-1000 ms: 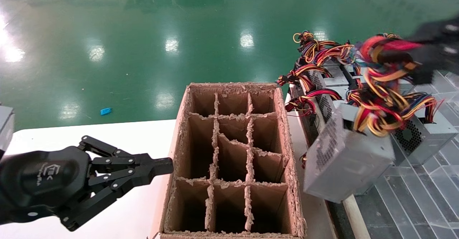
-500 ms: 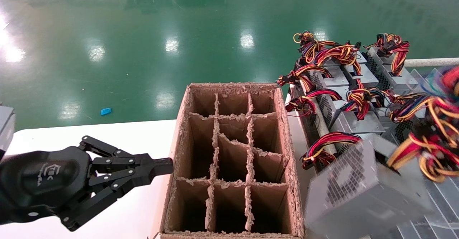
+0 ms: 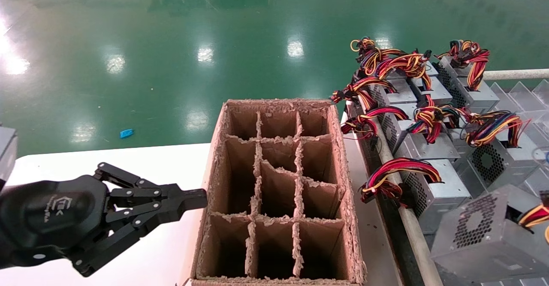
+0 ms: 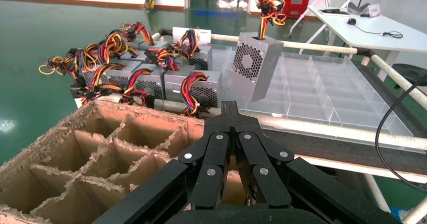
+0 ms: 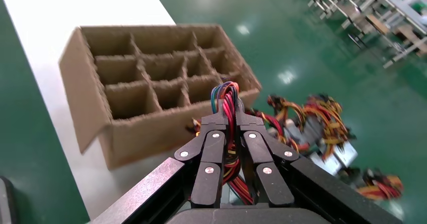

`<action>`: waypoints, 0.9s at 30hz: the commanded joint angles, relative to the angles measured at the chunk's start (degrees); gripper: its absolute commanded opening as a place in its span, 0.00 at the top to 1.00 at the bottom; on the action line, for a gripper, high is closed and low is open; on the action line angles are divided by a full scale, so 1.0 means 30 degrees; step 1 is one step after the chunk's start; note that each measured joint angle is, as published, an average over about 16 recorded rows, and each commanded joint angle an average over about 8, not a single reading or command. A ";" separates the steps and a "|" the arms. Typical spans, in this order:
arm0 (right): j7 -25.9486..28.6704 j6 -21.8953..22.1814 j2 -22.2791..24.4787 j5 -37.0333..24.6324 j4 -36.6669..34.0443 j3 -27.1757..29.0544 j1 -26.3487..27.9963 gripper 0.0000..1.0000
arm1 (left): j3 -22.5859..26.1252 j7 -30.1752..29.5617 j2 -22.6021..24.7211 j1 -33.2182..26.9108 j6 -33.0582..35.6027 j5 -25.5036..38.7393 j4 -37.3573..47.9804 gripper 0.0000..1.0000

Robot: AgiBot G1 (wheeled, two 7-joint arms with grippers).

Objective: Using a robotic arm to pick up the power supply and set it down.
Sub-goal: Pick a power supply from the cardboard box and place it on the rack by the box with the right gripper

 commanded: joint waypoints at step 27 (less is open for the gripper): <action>-0.0039 0.0362 -0.0172 -0.3644 -0.0090 0.3108 -0.3455 1.00 | 0.0000 0.0000 0.0000 0.0000 0.0000 0.0000 0.0000 1.00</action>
